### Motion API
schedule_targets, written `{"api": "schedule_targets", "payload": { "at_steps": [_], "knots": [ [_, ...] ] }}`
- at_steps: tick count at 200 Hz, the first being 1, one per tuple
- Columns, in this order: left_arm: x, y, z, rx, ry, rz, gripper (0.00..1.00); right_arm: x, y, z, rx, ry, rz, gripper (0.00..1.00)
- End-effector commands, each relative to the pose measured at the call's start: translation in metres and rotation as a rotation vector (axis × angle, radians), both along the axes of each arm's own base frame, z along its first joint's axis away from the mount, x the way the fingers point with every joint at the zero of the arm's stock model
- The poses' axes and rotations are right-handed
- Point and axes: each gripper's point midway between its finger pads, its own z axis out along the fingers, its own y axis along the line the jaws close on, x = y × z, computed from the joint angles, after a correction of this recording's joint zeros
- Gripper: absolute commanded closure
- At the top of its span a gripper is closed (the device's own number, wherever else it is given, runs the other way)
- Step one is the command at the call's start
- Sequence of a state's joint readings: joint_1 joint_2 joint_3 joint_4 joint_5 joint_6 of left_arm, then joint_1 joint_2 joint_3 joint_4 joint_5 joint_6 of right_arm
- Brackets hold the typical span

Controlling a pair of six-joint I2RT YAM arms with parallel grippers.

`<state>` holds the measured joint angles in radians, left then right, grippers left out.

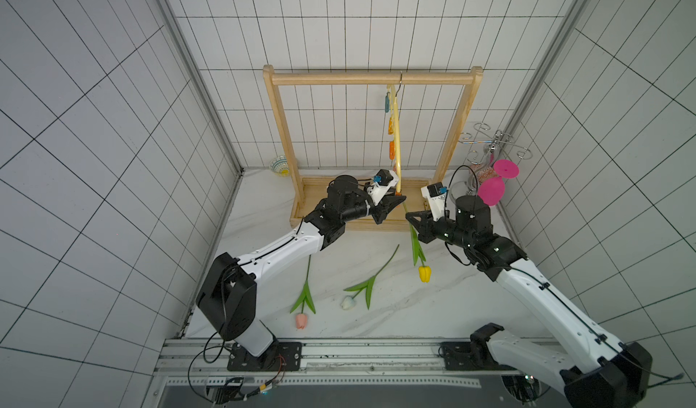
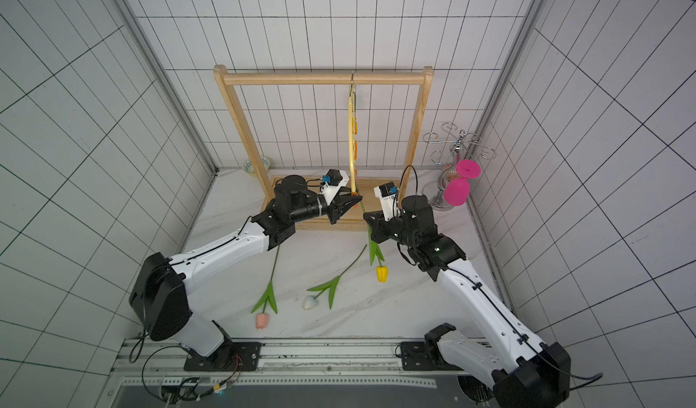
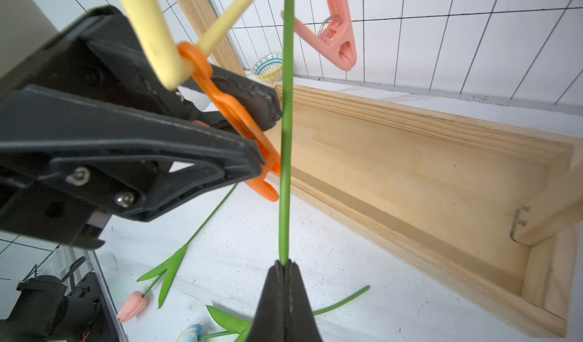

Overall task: Dry the flowers on a clothes hanger
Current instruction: Open the clamp at the hanger, then clamp the flower onto the hanger.

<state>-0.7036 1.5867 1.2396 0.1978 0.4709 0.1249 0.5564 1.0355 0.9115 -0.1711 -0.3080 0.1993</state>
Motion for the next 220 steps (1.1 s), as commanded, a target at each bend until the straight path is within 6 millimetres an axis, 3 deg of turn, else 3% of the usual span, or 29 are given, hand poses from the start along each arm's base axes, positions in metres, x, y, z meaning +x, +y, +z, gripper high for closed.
{"api": "schedule_targets", "payload": {
  "at_steps": [1, 33, 70, 111, 149, 220],
  "knots": [
    [-0.010, -0.004, 0.029, -0.069, -0.014, 0.011, 0.74, 0.020, -0.025, -0.001, 0.057, -0.130, -0.188, 1.00],
    [-0.015, -0.011, 0.039, -0.111, -0.001, 0.066, 0.76, 0.012, -0.035, 0.015, 0.386, -0.356, -0.232, 1.00],
    [-0.001, -0.015, 0.042, -0.149, 0.138, 0.120, 0.82, 0.001, -0.013, 0.016, 0.508, -0.267, -0.123, 1.00],
    [0.015, -0.017, 0.041, -0.201, 0.245, 0.185, 0.85, -0.006, -0.017, 0.017, 0.621, -0.209, -0.153, 1.00],
    [0.018, -0.024, 0.043, -0.232, 0.286, 0.170, 0.85, -0.014, -0.006, 0.024, 0.638, -0.182, -0.085, 1.00],
    [0.014, -0.027, 0.047, -0.239, 0.281, 0.137, 0.85, -0.014, 0.000, 0.017, 0.578, -0.172, -0.060, 1.00]
  ]
}}
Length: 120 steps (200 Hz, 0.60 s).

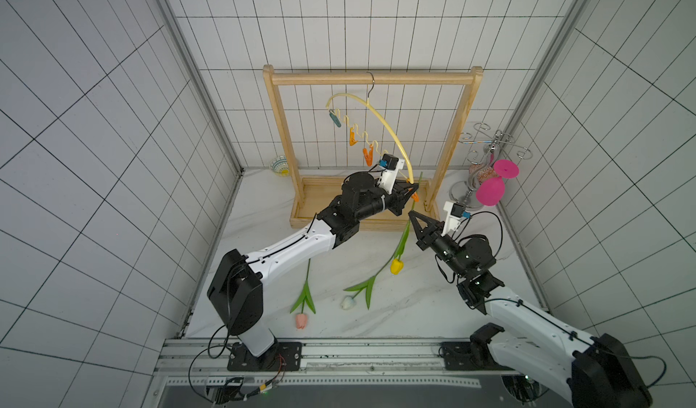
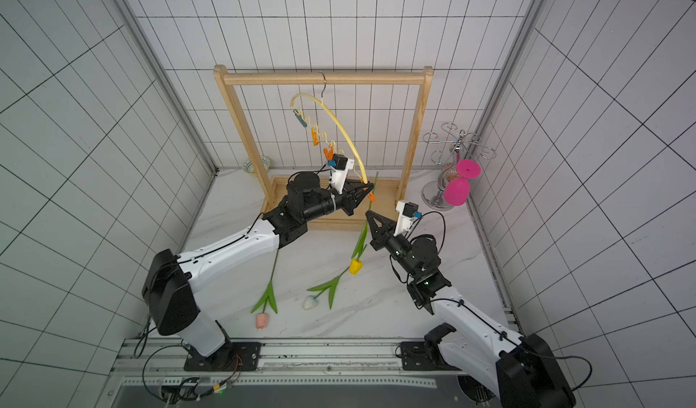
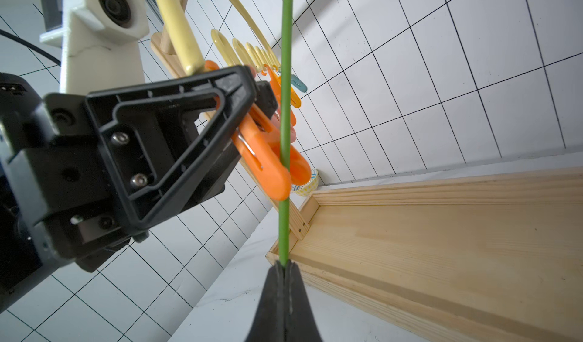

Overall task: Dry the flowers on a clothes hanger
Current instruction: Clamp the flower onto the hanger.

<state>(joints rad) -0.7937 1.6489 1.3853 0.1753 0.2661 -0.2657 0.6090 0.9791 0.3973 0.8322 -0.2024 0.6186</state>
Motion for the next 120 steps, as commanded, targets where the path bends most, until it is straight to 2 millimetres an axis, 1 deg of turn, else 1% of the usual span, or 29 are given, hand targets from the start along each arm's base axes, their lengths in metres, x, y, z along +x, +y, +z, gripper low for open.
{"api": "schedule_targets", "payload": {
  "at_steps": [1, 30, 52, 80, 90, 111, 120],
  "knots": [
    [0.0042, 0.0004, 0.0132, -0.036, -0.018, 0.006, 0.85, -0.0053, 0.0049, 0.0095, -0.004, -0.028, 0.030, 1.00],
    [0.0038, -0.0001, 0.0116, -0.030, -0.020, 0.001, 0.85, -0.0074, 0.0079, 0.0130, -0.008, -0.037, 0.051, 1.00],
    [0.0028, -0.0011, 0.0100, -0.027, -0.018, -0.007, 0.85, -0.0040, 0.0067, 0.0110, -0.040, -0.036, 0.030, 1.00],
    [0.0024, -0.0013, 0.0079, -0.019, -0.018, -0.010, 0.84, -0.0016, 0.0055, 0.0141, -0.061, -0.044, 0.012, 1.00],
    [0.0023, -0.0014, 0.0070, -0.016, -0.018, -0.011, 0.81, -0.0011, 0.0057, 0.0149, -0.068, -0.045, 0.010, 1.00],
    [0.0026, -0.0011, 0.0058, -0.012, -0.018, -0.009, 0.68, -0.0008, 0.0062, 0.0164, -0.076, -0.046, 0.011, 1.00],
    [0.0023, -0.0013, 0.0049, -0.012, -0.018, -0.011, 0.67, -0.0014, 0.0064, 0.0184, -0.073, -0.050, 0.013, 1.00]
  ]
}}
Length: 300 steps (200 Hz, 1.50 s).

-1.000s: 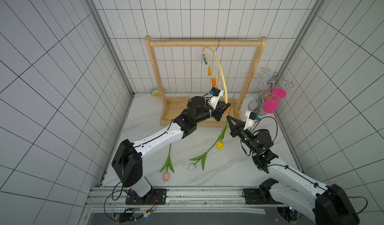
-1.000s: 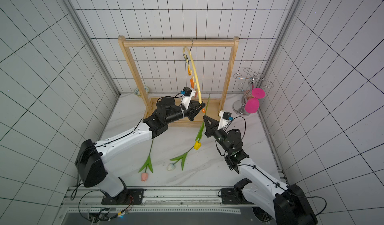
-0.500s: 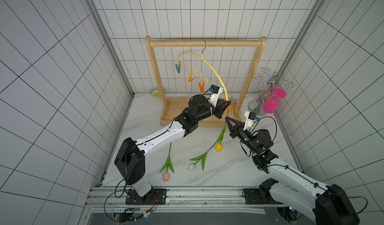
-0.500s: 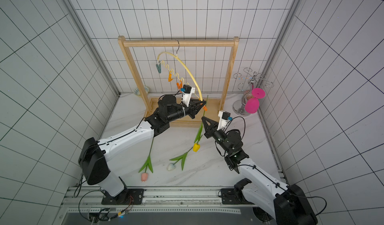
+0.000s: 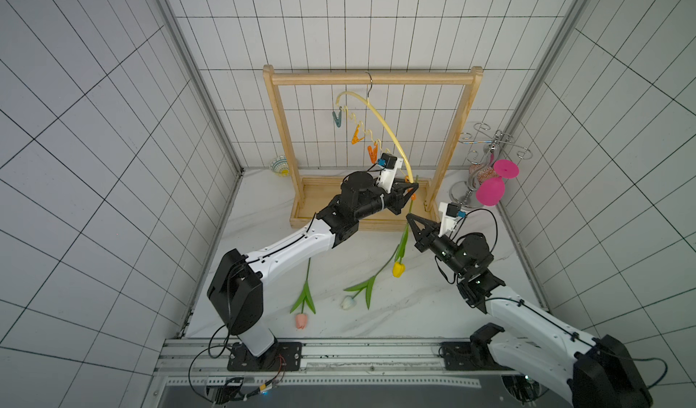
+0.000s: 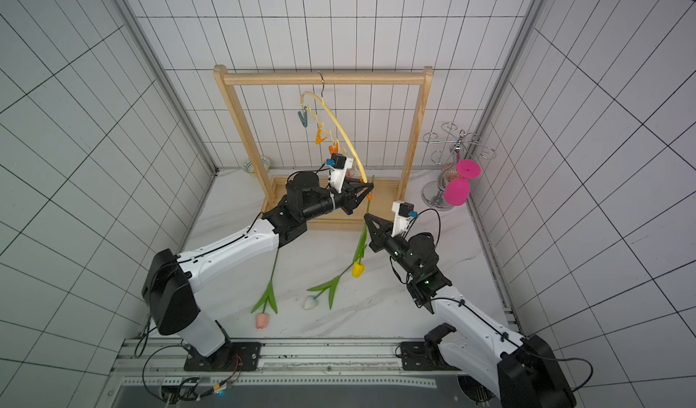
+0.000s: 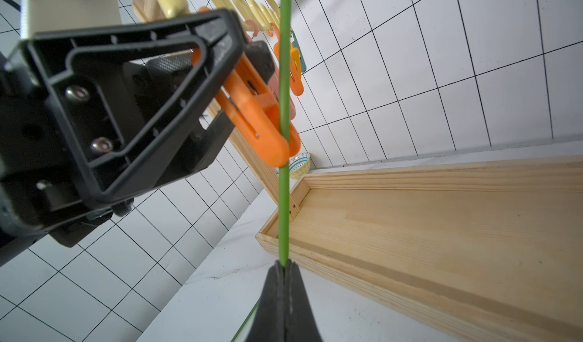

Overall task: Dry the flowers on a clothes hanger
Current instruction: Clamp the flower onto the hanger.

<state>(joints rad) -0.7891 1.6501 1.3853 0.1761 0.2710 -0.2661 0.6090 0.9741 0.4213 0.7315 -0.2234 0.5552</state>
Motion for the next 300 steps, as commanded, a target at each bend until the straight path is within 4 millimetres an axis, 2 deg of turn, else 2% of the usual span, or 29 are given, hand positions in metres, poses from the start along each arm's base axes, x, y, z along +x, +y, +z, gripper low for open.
{"api": "schedule_targets", "payload": {
  "at_steps": [1, 78, 107, 140, 179, 241, 265, 300],
  "knots": [
    [0.001, -0.002, 0.005, -0.011, -0.018, -0.010, 0.66, -0.002, 0.002, 0.030, 0.015, -0.063, 0.004, 1.00],
    [0.001, 0.001, 0.008, -0.015, -0.038, 0.005, 0.66, -0.001, 0.001, 0.036, 0.018, -0.072, -0.001, 1.00],
    [0.000, 0.001, 0.010, -0.026, -0.044, 0.000, 0.84, -0.002, 0.002, 0.039, 0.025, -0.072, 0.008, 1.00],
    [-0.001, -0.002, 0.004, -0.033, -0.040, -0.016, 0.87, -0.002, 0.002, 0.047, 0.032, -0.076, 0.004, 1.00],
    [0.000, -0.001, 0.004, -0.038, -0.044, -0.008, 0.86, 0.003, 0.000, 0.055, 0.042, -0.079, -0.021, 1.00],
    [-0.002, 0.001, 0.004, -0.037, -0.048, -0.007, 0.84, 0.001, 0.002, 0.058, 0.028, -0.098, -0.003, 1.00],
    [-0.002, 0.001, 0.003, -0.037, -0.045, -0.008, 0.80, 0.000, 0.003, 0.058, 0.025, -0.101, 0.001, 1.00],
    [-0.001, 0.001, 0.002, -0.034, -0.043, -0.005, 0.67, -0.001, 0.003, 0.059, 0.019, -0.107, 0.005, 1.00]
  ]
}}
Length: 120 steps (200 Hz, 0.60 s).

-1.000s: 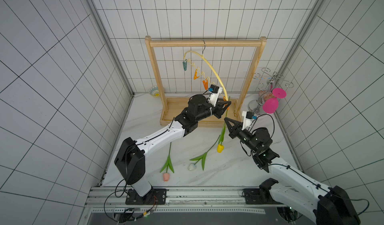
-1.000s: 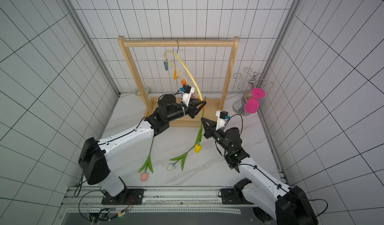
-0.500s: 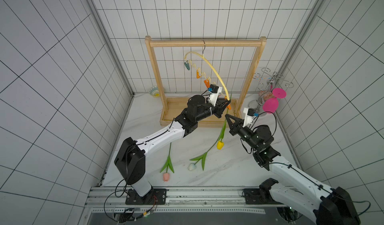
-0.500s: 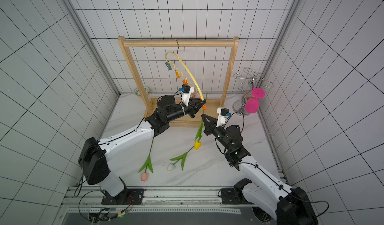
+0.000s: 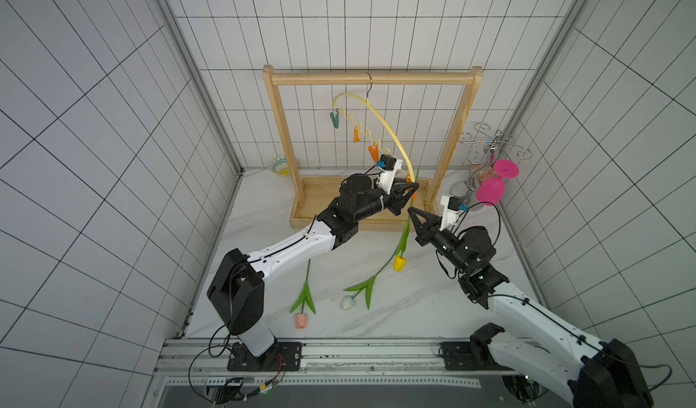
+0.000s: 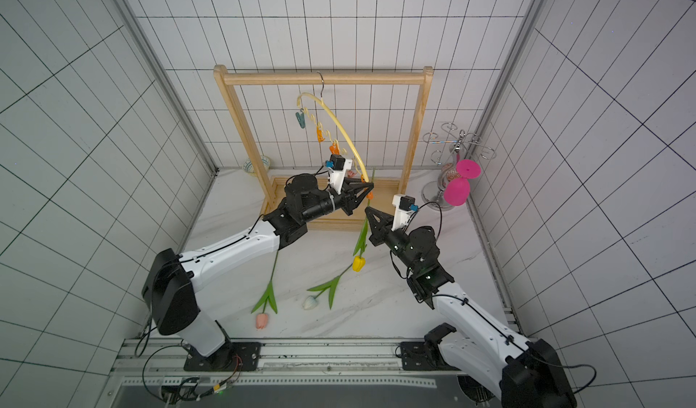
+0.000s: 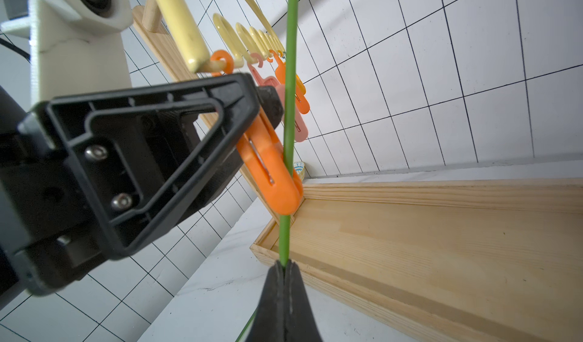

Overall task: Dry the flowers on a clothes hanger
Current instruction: Clamp the flower onto the hanger.

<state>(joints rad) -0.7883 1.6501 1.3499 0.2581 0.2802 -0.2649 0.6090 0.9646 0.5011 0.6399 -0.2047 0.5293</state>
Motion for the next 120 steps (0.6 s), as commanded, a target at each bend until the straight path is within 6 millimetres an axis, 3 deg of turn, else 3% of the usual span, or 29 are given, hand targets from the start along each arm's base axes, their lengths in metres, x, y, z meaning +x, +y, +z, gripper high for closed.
{"api": "schedule_targets", "payload": {
  "at_steps": [1, 68, 97, 120],
  "knots": [
    [0.000, 0.002, 0.000, -0.001, -0.009, 0.003, 0.66, -0.006, 0.003, 0.039, 0.035, -0.092, 0.027, 1.00],
    [-0.003, 0.005, 0.000, 0.011, -0.020, 0.003, 0.49, -0.004, 0.002, 0.035, 0.019, -0.082, 0.012, 1.00],
    [-0.002, 0.009, -0.003, 0.050, -0.046, 0.025, 0.47, -0.001, 0.001, 0.032, 0.013, -0.074, -0.004, 0.79],
    [0.005, 0.011, -0.009, 0.112, -0.071, 0.055, 0.46, 0.000, 0.001, 0.034, 0.013, -0.072, -0.007, 0.76]
  ]
}}
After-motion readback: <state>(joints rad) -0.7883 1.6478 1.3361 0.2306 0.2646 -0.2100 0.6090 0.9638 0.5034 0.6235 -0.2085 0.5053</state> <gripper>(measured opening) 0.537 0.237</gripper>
